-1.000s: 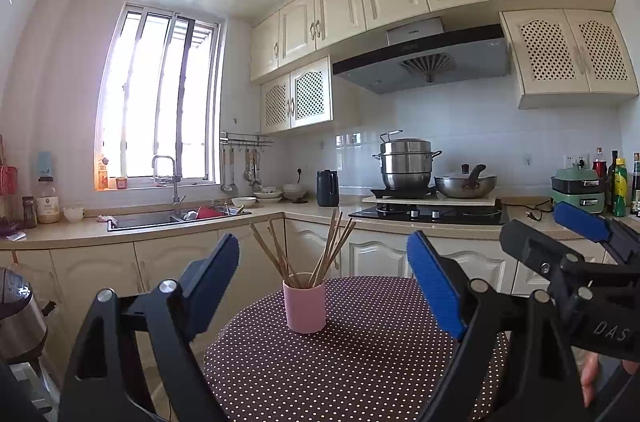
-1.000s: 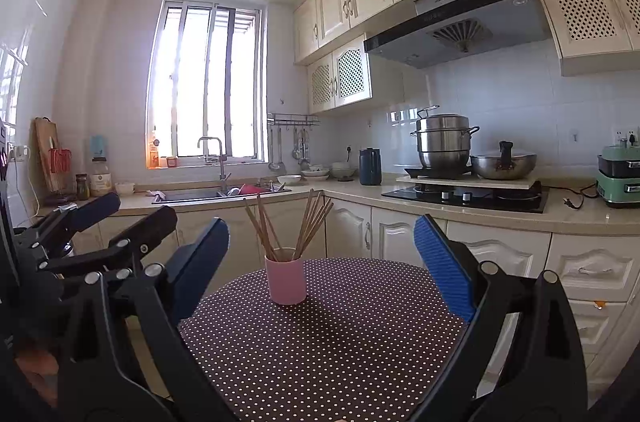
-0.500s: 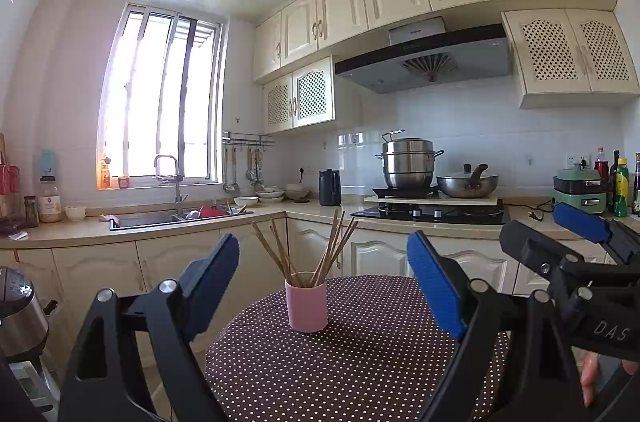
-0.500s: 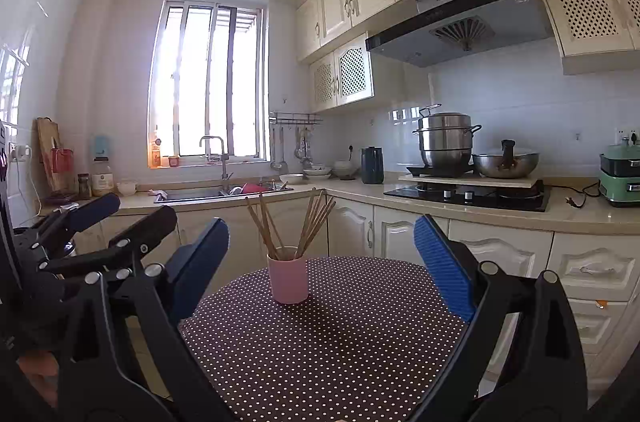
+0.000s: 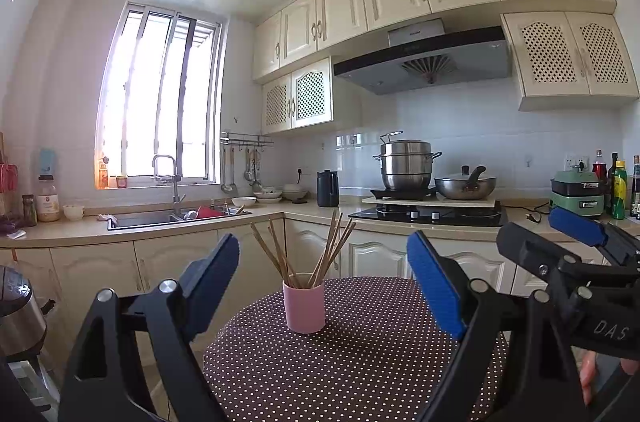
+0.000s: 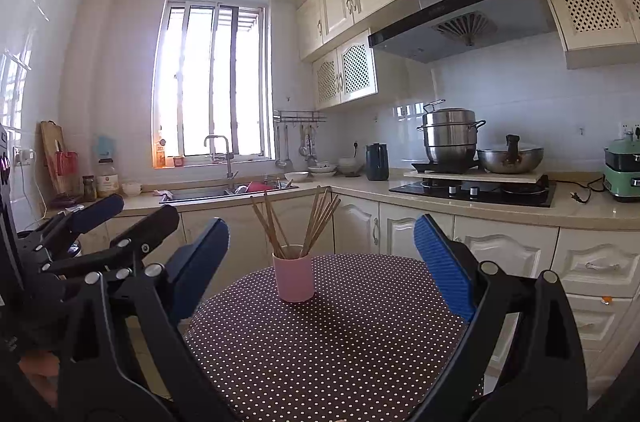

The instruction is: Organize utensils

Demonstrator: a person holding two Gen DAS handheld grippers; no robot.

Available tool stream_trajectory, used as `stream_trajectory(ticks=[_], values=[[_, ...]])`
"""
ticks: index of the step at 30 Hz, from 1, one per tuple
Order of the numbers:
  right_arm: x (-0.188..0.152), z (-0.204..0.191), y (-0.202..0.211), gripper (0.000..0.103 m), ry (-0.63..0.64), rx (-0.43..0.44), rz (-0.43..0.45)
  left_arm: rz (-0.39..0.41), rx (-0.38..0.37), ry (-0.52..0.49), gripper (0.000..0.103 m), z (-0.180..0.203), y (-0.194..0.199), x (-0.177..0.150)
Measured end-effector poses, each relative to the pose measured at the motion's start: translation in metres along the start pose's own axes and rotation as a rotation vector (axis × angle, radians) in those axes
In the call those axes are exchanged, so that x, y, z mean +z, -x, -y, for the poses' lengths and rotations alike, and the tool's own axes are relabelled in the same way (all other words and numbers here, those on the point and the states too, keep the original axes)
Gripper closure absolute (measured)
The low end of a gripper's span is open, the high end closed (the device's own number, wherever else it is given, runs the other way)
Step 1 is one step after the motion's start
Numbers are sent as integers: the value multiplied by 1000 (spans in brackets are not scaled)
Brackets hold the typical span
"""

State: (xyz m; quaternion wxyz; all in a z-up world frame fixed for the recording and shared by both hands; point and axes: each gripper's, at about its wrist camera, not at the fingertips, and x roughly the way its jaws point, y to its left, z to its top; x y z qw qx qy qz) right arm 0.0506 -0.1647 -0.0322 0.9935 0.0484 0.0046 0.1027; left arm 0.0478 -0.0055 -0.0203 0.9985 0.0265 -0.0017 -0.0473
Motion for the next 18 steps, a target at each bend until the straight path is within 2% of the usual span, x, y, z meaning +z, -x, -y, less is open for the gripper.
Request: stream_trajectory(ticks=[18], values=[[0, 1, -1, 11, -1, 1, -4, 0, 1, 1, 19, 3, 1, -1]])
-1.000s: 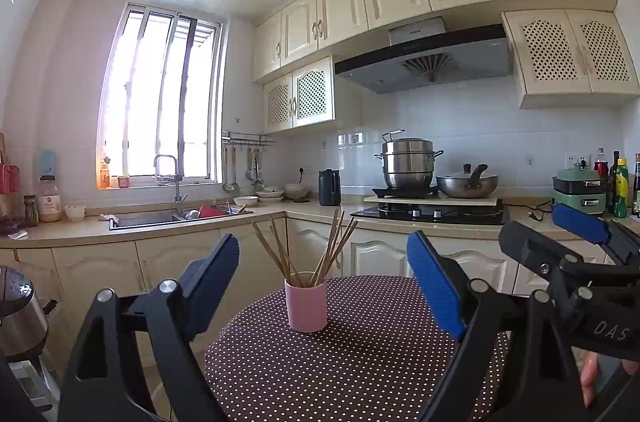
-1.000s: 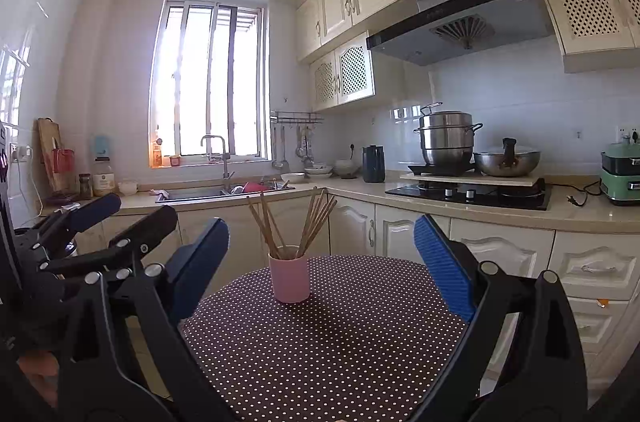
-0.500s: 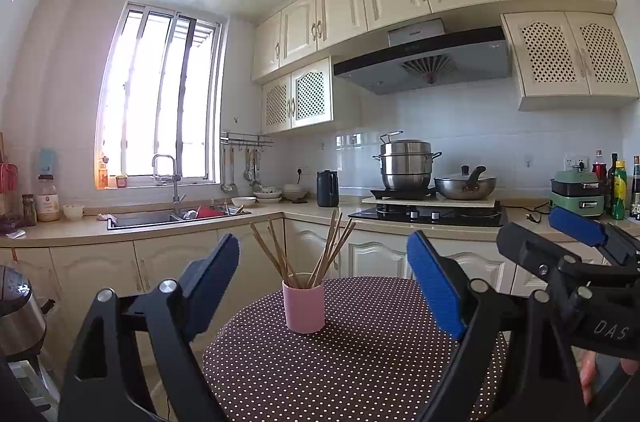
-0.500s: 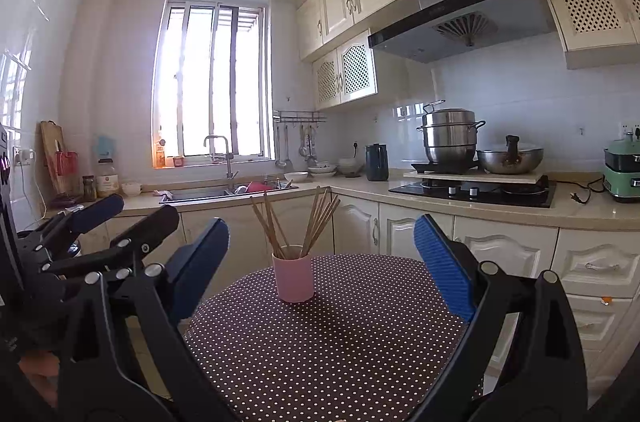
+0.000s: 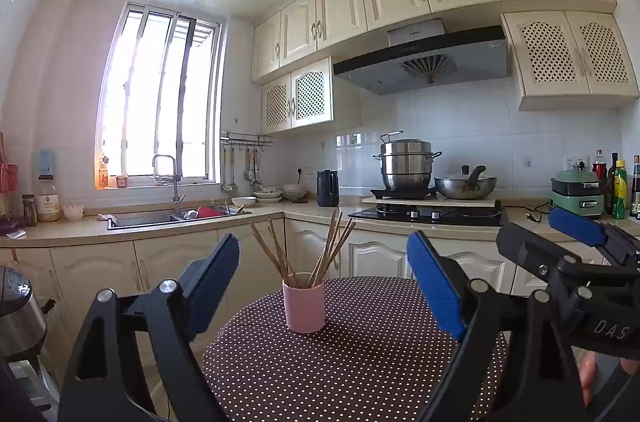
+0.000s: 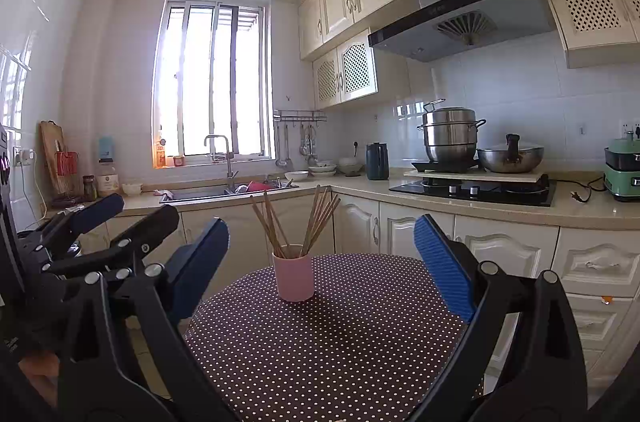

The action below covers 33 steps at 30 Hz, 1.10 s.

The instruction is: Organize utensils

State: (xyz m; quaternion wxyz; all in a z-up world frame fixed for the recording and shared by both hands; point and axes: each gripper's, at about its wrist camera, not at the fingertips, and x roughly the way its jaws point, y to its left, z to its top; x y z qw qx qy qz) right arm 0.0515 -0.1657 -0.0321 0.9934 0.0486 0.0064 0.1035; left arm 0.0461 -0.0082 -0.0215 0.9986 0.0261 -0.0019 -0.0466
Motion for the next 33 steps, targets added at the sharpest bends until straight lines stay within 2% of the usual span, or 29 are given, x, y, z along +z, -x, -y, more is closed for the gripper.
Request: stream_trajectory(ticks=[33], values=[[-3, 2, -1, 11, -4, 4, -6, -3, -1, -2, 19, -3, 4, -3]])
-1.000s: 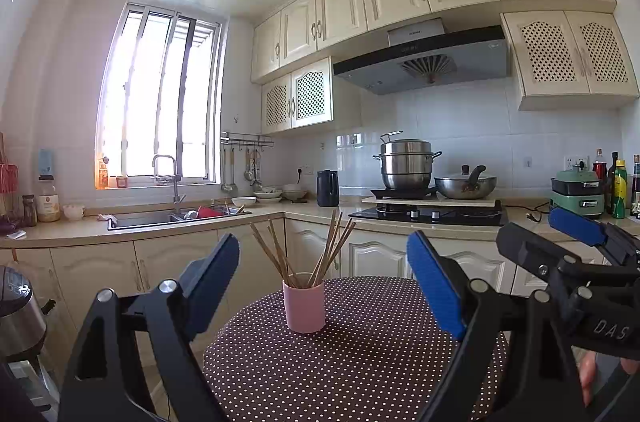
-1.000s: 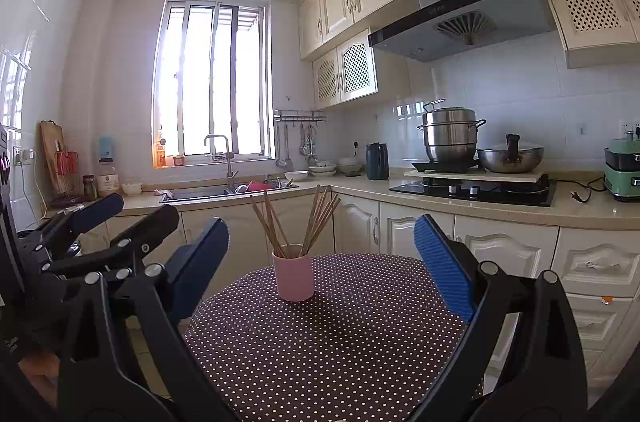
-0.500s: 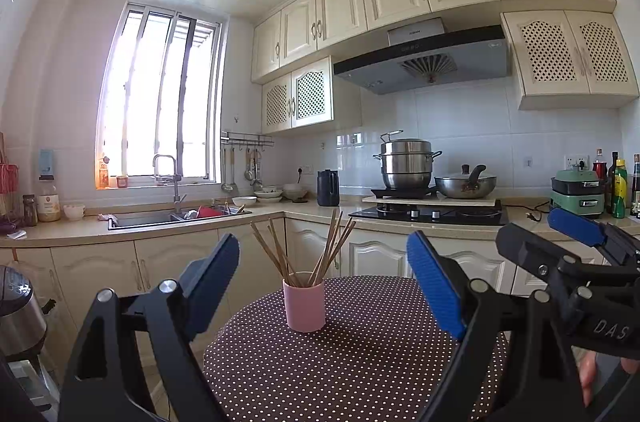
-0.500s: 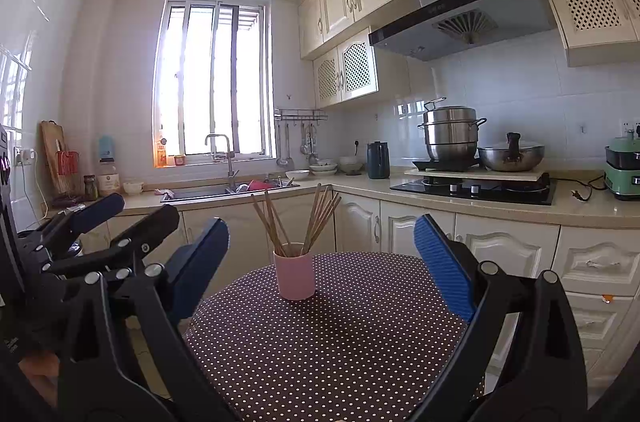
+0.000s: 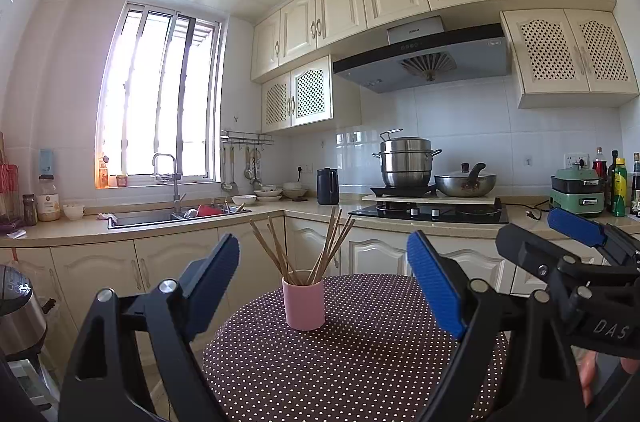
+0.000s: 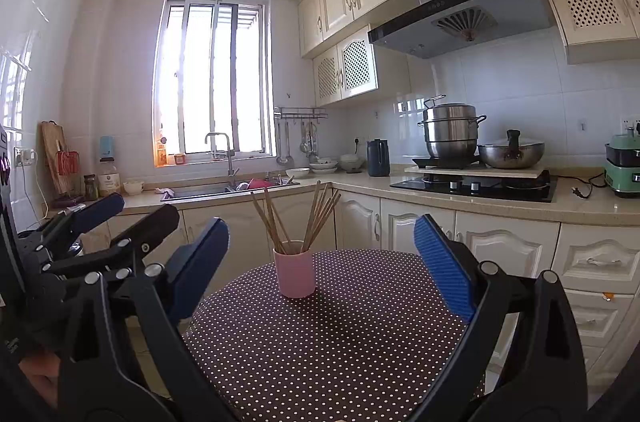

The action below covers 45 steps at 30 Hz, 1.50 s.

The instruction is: Organize utensils

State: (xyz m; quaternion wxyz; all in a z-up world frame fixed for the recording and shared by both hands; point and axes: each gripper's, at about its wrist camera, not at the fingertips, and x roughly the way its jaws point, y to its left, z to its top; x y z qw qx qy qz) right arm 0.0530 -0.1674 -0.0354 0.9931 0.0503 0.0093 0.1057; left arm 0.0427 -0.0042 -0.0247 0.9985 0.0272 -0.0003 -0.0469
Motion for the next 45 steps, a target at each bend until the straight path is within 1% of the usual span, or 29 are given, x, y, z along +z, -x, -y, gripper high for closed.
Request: stream_trajectory(ticks=[28, 45], values=[[-5, 2, 1, 11, -5, 2, -4, -1, -2, -1, 19, 1, 0, -2], [-6, 4, -6, 11, -9, 15, -21, -11, -3, 8, 19, -5, -4, -7]])
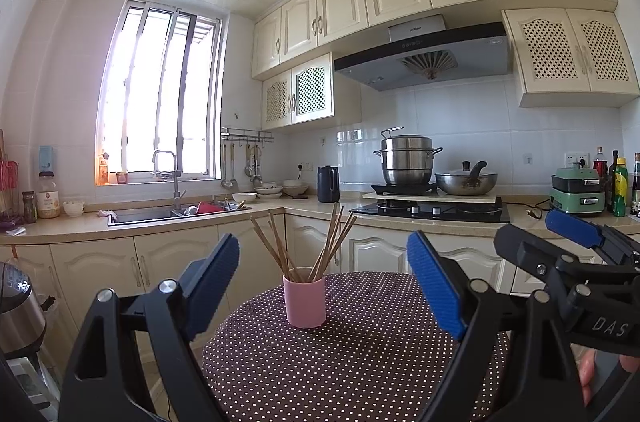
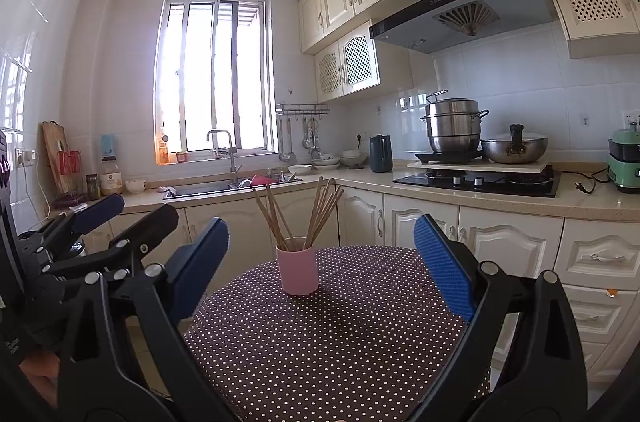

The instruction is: Organize utensils

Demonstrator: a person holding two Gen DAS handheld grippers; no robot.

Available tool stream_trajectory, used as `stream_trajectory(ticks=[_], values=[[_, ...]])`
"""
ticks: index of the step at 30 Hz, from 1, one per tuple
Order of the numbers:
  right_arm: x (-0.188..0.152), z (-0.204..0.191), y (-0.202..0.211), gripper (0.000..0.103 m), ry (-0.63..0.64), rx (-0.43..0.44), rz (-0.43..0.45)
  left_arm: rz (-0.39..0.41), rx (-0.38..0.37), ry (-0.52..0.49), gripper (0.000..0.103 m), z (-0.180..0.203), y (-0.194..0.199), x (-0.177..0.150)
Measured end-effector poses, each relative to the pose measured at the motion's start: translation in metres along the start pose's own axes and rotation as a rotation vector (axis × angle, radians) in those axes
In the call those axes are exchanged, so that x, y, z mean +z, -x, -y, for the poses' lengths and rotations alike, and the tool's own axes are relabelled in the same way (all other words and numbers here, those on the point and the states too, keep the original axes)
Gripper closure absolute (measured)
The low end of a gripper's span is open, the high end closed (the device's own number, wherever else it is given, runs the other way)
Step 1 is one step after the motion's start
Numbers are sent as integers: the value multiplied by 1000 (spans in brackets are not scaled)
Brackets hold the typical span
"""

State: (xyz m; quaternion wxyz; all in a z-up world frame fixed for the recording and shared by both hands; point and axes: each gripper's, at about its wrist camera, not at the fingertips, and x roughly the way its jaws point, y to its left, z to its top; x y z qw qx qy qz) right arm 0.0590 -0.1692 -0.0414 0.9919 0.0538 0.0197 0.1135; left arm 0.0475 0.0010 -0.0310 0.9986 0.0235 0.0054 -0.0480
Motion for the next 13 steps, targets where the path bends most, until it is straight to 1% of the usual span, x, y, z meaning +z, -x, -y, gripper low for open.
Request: stream_trajectory(ticks=[7, 10, 13], values=[[-5, -1, -11, 11, -5, 18, -27, -20, 13, 0, 19, -7, -8, -7], [-13, 0, -25, 11, -16, 31, -63, -52, 19, 10, 19, -11, -18, -16], [-26, 2, -41, 11, -19, 28, -101, -112, 18, 18, 19, -17, -36, -30]])
